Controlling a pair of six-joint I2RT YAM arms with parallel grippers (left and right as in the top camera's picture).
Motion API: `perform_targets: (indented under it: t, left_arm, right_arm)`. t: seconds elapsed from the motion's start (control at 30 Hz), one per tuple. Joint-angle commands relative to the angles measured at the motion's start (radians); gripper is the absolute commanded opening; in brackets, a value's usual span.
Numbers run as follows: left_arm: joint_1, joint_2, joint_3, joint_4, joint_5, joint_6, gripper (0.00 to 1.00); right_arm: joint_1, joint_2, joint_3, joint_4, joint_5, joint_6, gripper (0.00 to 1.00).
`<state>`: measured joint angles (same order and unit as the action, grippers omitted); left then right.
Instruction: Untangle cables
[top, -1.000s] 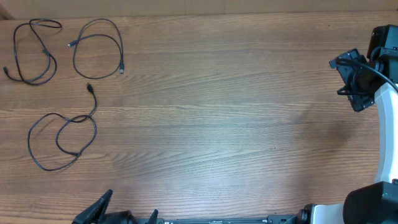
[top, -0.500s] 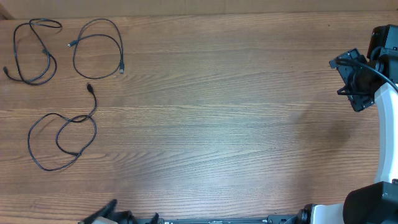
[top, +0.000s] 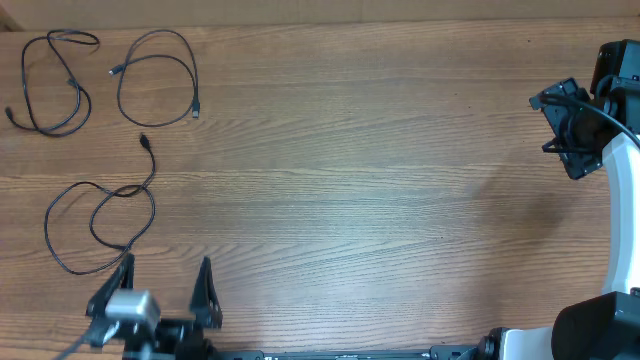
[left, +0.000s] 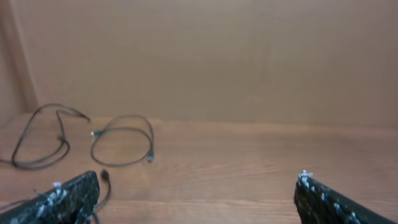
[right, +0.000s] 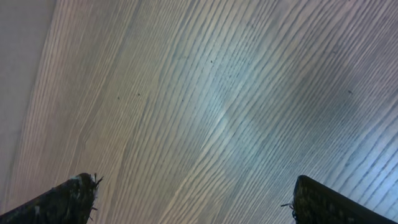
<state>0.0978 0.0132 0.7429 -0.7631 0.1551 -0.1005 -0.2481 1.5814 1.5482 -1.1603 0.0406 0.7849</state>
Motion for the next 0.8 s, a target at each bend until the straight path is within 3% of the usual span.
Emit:
perform_targets:
  t: [0.0,0.23,0.37,0.77]
  left_arm:
    - [-0.003,-0.008,-0.128,0.117,-0.095,0.012,1.00]
    - [-0.003,-0.008,-0.463,0.497,-0.127,0.035,1.00]
    - [-0.003,-0.008,-0.579,0.626,-0.078,0.076,0.99]
    - [-0.003,-0.007,-0.739,0.690,-0.086,0.079,1.00]
  right_arm:
    - [-0.002,0.001,0.009,0.003,0.002,0.000,1.00]
    - [-0.002,0.001,0.009,0.003,0.002,0.000,0.99]
    - [-0.002,0.001,0.009,0.003,0.002,0.000,1.00]
    - [-0.002,0.001,0.009,0.003,0.002,0.000,1.00]
